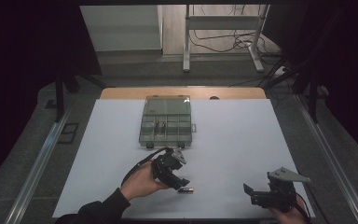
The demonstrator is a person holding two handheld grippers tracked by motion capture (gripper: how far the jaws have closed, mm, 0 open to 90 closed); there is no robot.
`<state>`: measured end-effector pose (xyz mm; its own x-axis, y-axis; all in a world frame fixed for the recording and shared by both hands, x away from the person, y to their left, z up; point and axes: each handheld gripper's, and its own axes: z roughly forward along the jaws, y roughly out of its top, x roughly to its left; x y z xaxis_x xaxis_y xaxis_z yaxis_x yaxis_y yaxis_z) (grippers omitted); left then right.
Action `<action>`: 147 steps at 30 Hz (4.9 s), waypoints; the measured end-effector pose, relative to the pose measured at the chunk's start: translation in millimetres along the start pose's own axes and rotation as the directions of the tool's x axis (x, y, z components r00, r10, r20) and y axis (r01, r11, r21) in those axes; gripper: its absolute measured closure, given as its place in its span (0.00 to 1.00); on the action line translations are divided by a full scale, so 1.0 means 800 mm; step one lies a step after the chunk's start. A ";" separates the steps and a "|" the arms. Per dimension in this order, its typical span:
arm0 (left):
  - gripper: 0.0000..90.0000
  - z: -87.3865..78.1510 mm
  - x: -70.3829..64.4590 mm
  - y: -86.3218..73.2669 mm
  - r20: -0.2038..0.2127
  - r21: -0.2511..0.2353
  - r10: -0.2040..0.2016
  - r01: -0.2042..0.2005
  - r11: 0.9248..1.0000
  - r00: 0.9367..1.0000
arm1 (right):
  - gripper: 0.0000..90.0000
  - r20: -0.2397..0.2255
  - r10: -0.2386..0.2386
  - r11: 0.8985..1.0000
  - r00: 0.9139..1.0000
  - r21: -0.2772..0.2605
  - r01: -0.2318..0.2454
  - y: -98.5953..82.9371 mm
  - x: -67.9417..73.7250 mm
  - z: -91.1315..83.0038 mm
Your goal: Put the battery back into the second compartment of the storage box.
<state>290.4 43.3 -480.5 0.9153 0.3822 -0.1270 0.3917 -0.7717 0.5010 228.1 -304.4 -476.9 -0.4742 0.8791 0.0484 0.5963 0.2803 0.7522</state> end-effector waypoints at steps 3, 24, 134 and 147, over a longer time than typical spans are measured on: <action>0.54 0.011 -0.008 -0.002 0.013 0.026 0.030 -0.031 0.999 0.999 | 0.01 -0.001 -0.001 1.000 1.000 0.002 0.001 0.000 0.000 0.000; 0.86 0.037 -0.020 -0.003 -0.003 0.097 0.084 -0.084 0.992 0.996 | 0.01 -0.004 -0.005 1.000 1.000 0.003 0.005 0.000 0.001 0.000; 0.36 -0.072 0.230 0.026 -0.329 -0.157 -0.433 0.403 0.902 0.839 | 0.01 -0.007 0.002 1.000 1.000 0.014 -0.002 0.000 0.000 0.001; 0.12 -0.084 0.213 0.015 -0.230 -0.222 -0.400 0.353 0.909 0.887 | 0.01 -0.005 0.002 1.000 1.000 0.014 -0.002 0.000 0.000 0.001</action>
<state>444.7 133.2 -438.4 0.6335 0.7649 -0.1163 0.6581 -0.4537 0.6009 228.6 -304.5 -477.5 -0.4764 0.8776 0.0532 0.6060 0.2839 0.7430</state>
